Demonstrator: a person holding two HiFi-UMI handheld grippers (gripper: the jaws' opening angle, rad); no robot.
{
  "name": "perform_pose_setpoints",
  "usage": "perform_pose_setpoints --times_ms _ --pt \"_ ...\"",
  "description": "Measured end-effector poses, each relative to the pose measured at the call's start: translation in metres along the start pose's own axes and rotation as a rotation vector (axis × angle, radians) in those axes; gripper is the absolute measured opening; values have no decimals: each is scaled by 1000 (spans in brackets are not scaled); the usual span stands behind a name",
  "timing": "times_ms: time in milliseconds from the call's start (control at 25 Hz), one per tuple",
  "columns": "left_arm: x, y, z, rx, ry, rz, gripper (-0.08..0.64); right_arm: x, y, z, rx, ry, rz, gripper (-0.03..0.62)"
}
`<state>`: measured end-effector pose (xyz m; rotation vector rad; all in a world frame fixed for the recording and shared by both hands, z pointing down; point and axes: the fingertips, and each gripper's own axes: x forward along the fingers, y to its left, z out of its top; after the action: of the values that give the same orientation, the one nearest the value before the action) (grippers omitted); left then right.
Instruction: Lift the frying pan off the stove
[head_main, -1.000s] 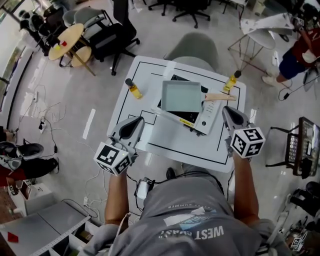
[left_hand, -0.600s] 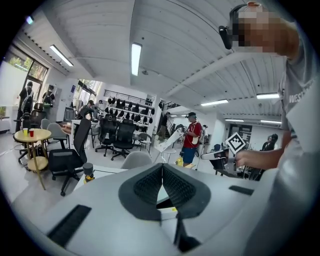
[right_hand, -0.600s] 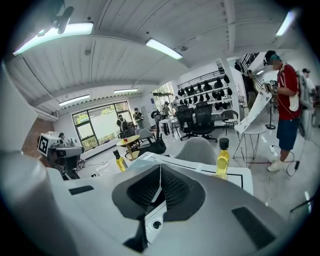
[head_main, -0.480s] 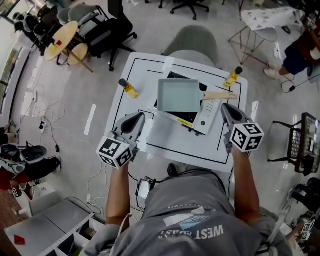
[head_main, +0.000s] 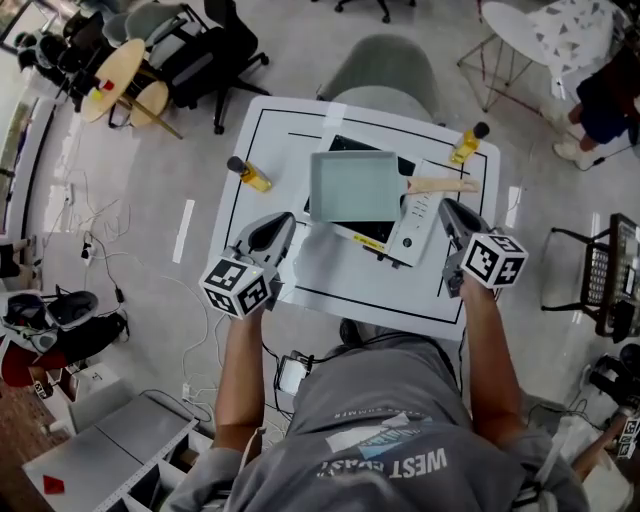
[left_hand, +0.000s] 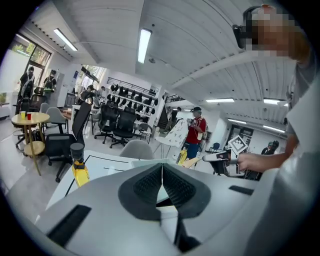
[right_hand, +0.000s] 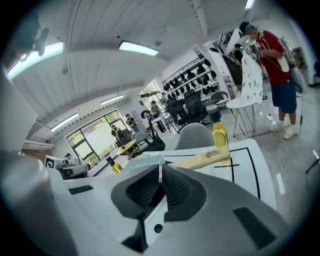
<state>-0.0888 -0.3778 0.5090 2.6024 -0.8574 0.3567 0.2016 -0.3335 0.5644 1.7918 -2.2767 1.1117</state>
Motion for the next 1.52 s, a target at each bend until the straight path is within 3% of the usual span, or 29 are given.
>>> perform_pose_setpoints --times_ms 400,880,1080,1520 --pt "33 20 -23 -56 53 0 12 23 -26 -8 191 -36 22 124" --pt "69 36 -50 -117 114 14 136 47 -40 -5 374 -124 96 258" --pt "82 41 -57 -131 139 27 198 56 -45 3 438 -169 124 272" --pt "99 40 -77 -129 193 31 199 69 -53 12 494 -229 131 241"
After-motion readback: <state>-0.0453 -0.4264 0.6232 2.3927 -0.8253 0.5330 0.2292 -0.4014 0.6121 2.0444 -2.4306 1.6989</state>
